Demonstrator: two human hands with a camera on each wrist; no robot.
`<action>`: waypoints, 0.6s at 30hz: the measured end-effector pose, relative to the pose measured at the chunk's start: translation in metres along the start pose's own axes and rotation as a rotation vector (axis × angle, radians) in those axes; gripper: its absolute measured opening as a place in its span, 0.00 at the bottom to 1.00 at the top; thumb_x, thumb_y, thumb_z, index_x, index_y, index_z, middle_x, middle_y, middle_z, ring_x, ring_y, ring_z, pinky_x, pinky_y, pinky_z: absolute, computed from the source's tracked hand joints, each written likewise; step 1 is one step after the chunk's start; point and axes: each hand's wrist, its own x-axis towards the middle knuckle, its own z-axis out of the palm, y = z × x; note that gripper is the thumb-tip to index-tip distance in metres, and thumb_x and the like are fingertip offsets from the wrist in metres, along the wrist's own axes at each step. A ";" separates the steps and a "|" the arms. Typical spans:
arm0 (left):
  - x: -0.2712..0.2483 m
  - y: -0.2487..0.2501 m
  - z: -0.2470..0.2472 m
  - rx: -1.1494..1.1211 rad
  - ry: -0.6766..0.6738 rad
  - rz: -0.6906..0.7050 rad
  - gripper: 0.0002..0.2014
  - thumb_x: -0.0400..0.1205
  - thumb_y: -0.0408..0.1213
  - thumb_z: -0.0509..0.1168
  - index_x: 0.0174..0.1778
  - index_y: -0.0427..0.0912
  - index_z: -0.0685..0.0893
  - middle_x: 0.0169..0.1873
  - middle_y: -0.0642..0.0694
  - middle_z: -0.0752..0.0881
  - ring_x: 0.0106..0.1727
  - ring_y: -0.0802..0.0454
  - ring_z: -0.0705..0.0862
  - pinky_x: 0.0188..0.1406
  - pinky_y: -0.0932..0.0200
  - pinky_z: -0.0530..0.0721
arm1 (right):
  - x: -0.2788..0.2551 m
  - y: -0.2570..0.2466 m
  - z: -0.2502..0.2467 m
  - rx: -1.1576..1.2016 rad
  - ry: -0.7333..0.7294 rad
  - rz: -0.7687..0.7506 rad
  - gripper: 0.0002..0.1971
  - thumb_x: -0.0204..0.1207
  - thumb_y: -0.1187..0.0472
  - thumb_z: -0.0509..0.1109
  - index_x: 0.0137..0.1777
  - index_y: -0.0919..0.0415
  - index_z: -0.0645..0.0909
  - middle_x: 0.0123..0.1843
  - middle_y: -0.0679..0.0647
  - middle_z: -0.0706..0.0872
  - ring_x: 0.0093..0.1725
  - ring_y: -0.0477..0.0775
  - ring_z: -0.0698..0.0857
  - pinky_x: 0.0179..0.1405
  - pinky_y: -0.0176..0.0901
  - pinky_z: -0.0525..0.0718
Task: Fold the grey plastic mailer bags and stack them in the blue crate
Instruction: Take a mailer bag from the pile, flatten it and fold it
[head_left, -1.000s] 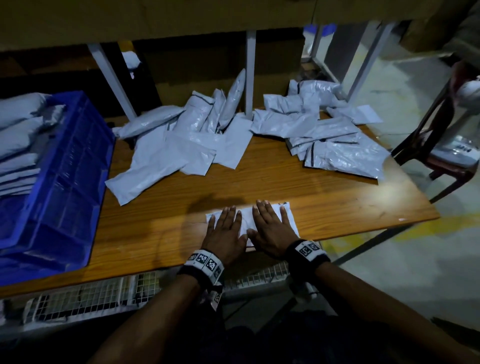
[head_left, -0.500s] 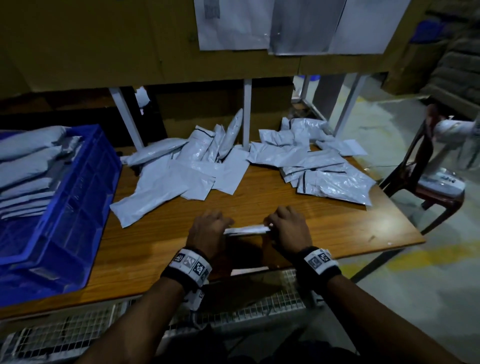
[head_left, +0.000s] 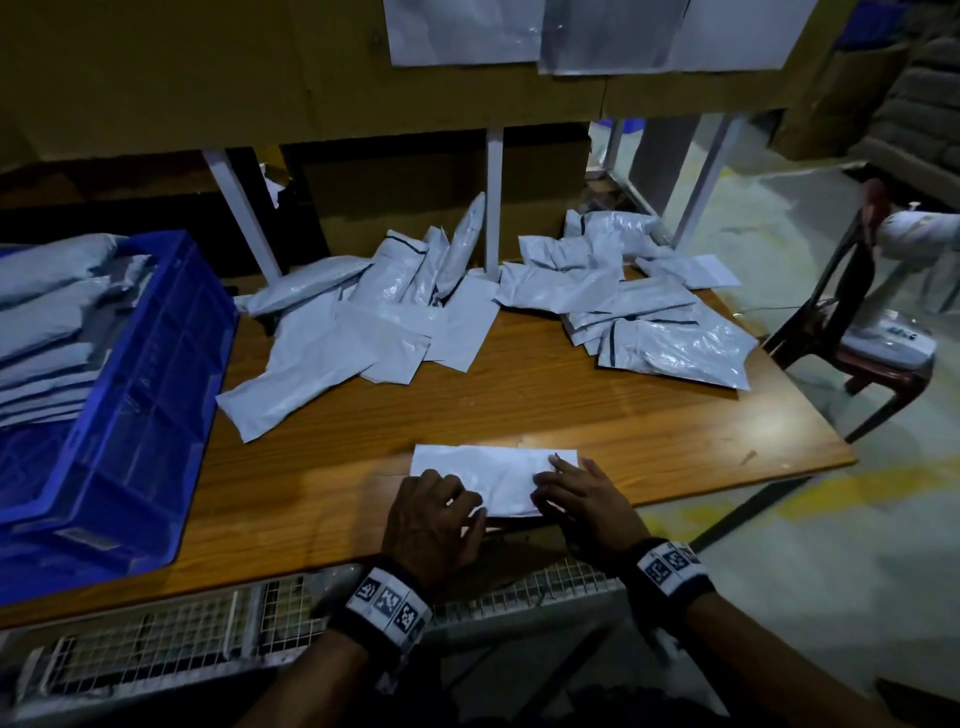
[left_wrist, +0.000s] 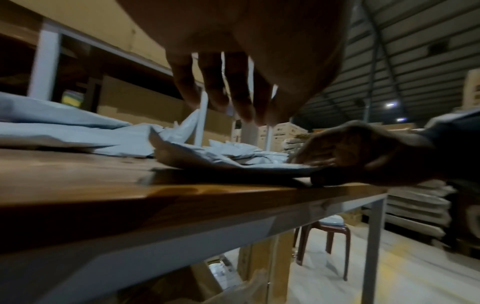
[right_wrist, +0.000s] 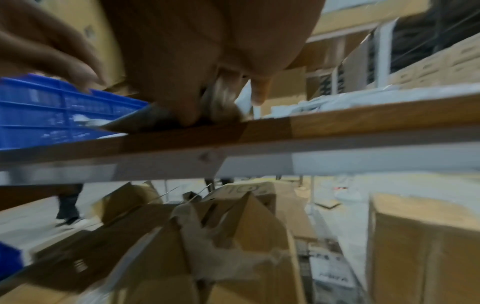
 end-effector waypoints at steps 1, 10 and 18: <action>0.002 0.004 0.003 0.000 0.012 -0.003 0.06 0.78 0.45 0.72 0.44 0.48 0.90 0.39 0.48 0.84 0.41 0.46 0.80 0.39 0.51 0.75 | -0.001 0.004 -0.002 -0.011 -0.042 0.009 0.20 0.66 0.57 0.79 0.60 0.48 0.86 0.72 0.48 0.85 0.80 0.59 0.77 0.78 0.69 0.71; 0.039 -0.020 0.030 0.064 -0.329 -0.145 0.30 0.87 0.50 0.48 0.79 0.39 0.79 0.79 0.37 0.77 0.82 0.39 0.74 0.80 0.35 0.73 | 0.044 -0.039 0.019 -0.070 0.068 0.254 0.27 0.90 0.46 0.51 0.81 0.58 0.75 0.84 0.59 0.73 0.86 0.60 0.67 0.83 0.71 0.67; 0.027 -0.028 0.063 0.138 -0.494 -0.082 0.33 0.88 0.53 0.46 0.81 0.36 0.77 0.81 0.39 0.76 0.83 0.42 0.73 0.79 0.33 0.73 | 0.041 -0.039 0.056 -0.134 0.035 0.332 0.33 0.89 0.39 0.54 0.84 0.62 0.71 0.87 0.61 0.69 0.87 0.60 0.66 0.83 0.70 0.60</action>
